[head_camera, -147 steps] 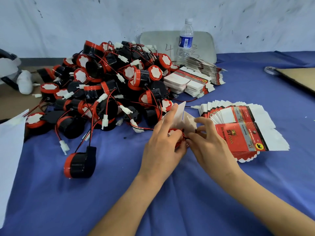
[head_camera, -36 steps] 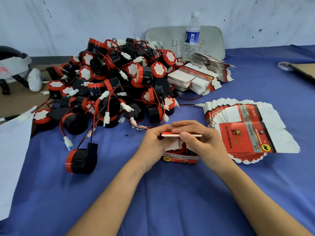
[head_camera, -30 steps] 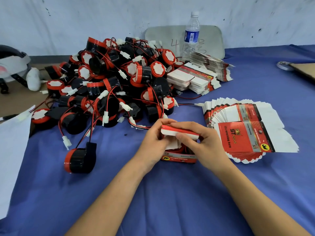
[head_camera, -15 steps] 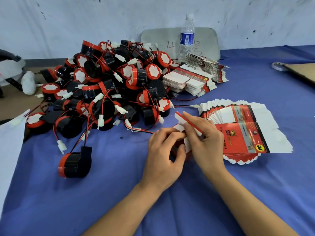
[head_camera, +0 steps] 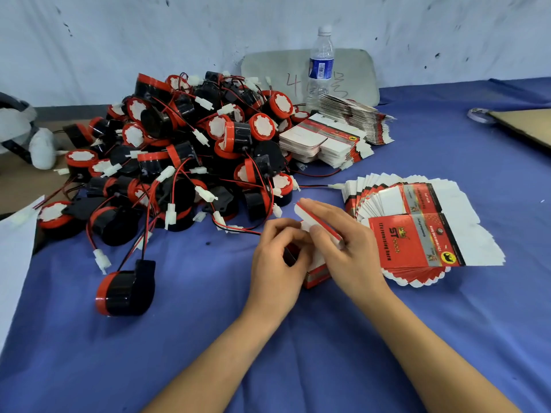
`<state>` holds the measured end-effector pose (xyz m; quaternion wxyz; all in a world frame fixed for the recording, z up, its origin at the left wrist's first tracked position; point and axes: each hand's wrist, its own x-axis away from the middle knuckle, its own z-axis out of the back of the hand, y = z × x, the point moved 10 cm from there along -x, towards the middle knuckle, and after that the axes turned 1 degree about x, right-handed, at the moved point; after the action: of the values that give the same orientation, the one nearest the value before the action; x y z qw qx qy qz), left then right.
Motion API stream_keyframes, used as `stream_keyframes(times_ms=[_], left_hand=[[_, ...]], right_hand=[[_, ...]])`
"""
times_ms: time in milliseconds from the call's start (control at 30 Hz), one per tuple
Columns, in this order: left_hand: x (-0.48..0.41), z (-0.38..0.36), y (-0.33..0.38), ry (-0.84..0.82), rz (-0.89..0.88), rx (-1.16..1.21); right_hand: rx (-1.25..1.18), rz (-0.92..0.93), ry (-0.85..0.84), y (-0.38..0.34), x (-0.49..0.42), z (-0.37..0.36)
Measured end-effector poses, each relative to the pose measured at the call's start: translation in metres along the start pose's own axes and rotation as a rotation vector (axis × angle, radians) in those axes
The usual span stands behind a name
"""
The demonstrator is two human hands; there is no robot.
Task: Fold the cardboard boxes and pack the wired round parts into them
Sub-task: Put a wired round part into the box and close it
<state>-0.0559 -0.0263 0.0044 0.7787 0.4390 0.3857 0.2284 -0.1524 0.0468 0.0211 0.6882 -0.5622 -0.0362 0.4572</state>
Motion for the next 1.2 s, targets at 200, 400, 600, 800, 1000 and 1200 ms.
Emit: stream_keyframes(times_ms=[200,400,600,800,1000,1200], left_hand=[[0.004,0.003,-0.018,0.043,0.161,0.128],[0.003,-0.01,-0.039,-0.195,0.287,0.326],[0.002,-0.013,-0.042,-0.42,0.28,0.315],[0.007,-0.015,-0.042,-0.535,0.282,0.23],[0.004,-0.013,-0.048,-0.51,0.304,0.269],[-0.003,-0.007,-0.05,-0.445,0.307,0.309]], right_hand=[[0.002,0.03,-0.069,-0.002,0.005,-0.014],[0.014,0.005,-0.109,0.004,0.009,-0.018],[0.114,-0.005,-0.167,0.005,0.01,-0.023],[0.245,0.045,-0.179,0.001,0.012,-0.026],[0.559,0.151,-0.337,-0.004,0.017,-0.038],[0.671,0.221,-0.409,-0.009,0.02,-0.044]])
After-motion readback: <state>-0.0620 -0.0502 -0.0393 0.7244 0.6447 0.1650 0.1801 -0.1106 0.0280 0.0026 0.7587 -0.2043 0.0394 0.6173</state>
